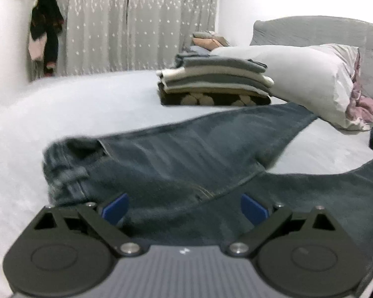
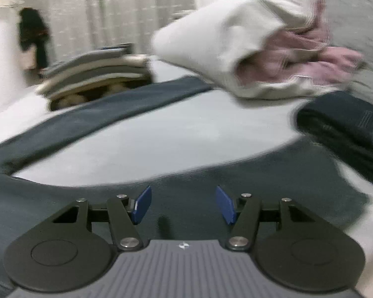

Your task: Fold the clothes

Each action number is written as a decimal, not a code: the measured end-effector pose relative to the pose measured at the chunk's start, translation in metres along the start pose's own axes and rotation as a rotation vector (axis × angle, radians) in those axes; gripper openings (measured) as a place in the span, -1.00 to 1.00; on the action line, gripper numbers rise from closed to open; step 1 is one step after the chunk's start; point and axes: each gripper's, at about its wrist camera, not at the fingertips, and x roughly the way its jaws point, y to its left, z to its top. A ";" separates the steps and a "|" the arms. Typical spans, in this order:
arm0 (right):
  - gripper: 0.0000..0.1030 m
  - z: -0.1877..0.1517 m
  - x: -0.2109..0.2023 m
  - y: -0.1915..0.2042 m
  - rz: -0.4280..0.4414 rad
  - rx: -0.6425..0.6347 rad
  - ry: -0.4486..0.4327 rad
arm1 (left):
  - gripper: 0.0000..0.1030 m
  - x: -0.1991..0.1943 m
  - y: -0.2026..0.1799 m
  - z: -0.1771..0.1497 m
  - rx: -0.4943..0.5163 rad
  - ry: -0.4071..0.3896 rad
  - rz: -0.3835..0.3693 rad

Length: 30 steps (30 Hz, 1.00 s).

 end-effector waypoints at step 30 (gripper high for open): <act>0.18 0.053 0.106 0.289 0.675 -0.220 0.152 | 0.83 0.071 0.059 0.037 0.043 0.075 0.027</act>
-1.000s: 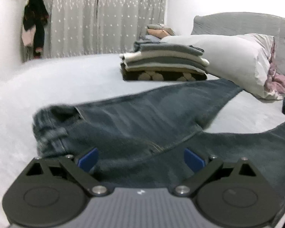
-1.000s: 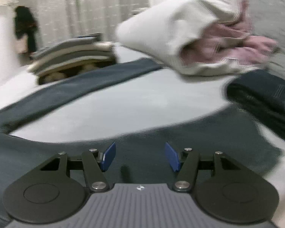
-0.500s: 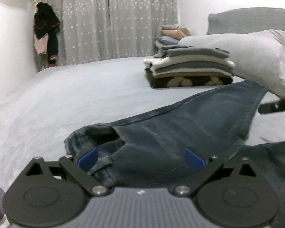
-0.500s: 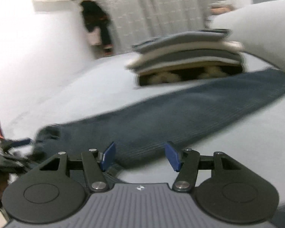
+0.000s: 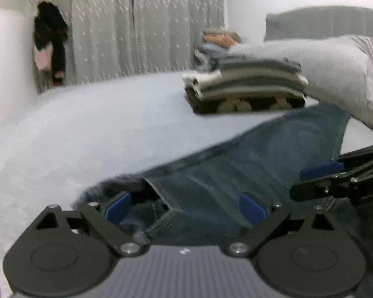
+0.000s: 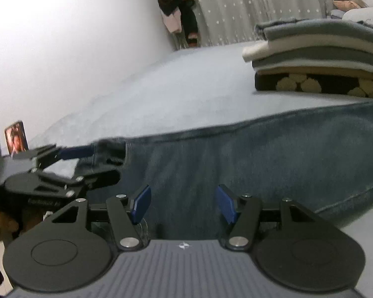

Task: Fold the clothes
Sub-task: 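Bring both tools to the jeans waistband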

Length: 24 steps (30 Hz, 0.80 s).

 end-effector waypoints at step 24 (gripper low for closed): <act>0.14 0.016 0.017 0.016 0.098 0.067 -0.009 | 0.72 -0.002 0.026 -0.010 -0.257 0.015 -0.313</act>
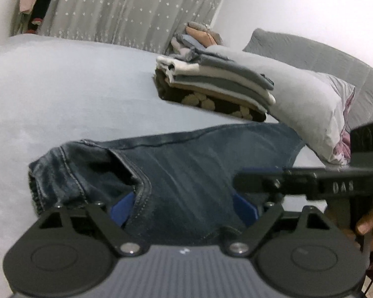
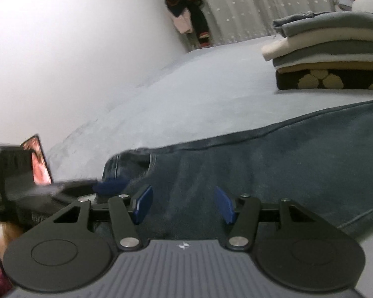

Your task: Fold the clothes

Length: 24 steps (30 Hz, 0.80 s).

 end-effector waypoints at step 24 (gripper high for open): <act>0.13 0.015 0.042 -0.021 0.202 0.286 0.003 | 0.86 0.003 0.019 -0.004 -0.233 -0.078 -0.158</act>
